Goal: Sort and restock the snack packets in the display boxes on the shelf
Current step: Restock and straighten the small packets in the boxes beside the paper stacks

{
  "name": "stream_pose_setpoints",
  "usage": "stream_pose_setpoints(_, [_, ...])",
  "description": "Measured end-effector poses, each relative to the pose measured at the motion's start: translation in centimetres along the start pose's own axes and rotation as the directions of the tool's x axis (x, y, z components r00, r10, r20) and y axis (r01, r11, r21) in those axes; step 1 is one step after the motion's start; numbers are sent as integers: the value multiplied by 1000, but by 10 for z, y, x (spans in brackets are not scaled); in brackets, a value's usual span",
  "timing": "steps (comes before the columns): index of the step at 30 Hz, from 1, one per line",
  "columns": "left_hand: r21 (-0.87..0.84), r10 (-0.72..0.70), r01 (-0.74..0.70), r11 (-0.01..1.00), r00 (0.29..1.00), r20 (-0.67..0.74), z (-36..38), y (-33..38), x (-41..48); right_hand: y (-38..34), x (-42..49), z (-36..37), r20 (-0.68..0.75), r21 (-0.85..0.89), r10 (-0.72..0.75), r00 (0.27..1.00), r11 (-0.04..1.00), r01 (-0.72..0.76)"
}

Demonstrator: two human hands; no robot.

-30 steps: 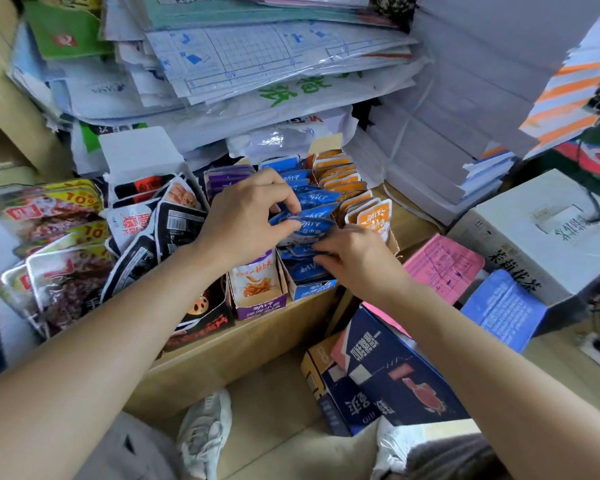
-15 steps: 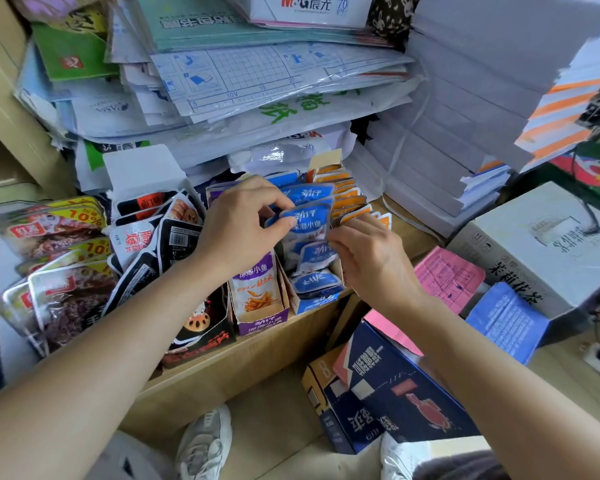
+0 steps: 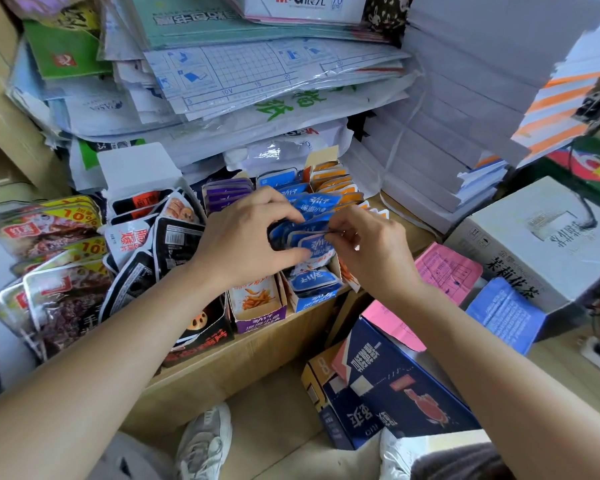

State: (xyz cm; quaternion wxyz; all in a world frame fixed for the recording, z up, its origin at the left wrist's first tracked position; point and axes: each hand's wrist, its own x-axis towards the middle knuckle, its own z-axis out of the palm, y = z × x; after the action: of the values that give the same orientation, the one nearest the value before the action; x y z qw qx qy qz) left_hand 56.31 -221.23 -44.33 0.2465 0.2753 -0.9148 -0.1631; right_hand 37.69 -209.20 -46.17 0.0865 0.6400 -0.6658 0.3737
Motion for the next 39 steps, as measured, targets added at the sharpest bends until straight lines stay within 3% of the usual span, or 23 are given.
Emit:
stream_pose_setpoints(2, [18, -17, 18, 1000, 999, -47, 5, 1, 1, 0, -2, -4, 15, 70, 73, 997, 995, -74])
stream_pose_setpoints(5, [3, -19, 19, 1000, 996, -91, 9, 2, 3, 2, -6, -23, 90, 135, 56, 994, 989, -68])
stream_pose_setpoints(9, [-23, -28, 25, 999, 994, -109, 10, 1, 1, 16, -16, -36, 424, 95, 4, 905, 994, -49])
stream_pose_setpoints(12, [-35, -32, 29, 999, 994, -103, 10, 2, 3, 23, -22, -22, 526, 59, -55, 849, 998, 28])
stream_pose_setpoints(21, [-34, -25, 22, 999, 995, -94, 10, 2, 3, 17, -22, -5, 389, 31, -91, 917, 996, 86])
stream_pose_setpoints(28, [5, 2, -1, 1000, 989, -147, 9, 1, 3, 13, -10, -22, 211, 55, 97, 973, 992, -111])
stream_pose_setpoints(31, [26, 8, -5, 1000, 992, -126, 10, 3, 3, 11, -7, -28, 174, 56, 62, 983, 996, -73])
stream_pose_setpoints(35, [-14, -22, 21, 1000, 995, -101, 10, 2, 1, 8, -9, -17, 237, 13, -17, 971, 1000, 15])
stream_pose_setpoints(39, [-118, -69, 68, 991, 998, -7, 4, -3, 2, 8, -11, -17, 167, 43, -9, 986, 999, 2])
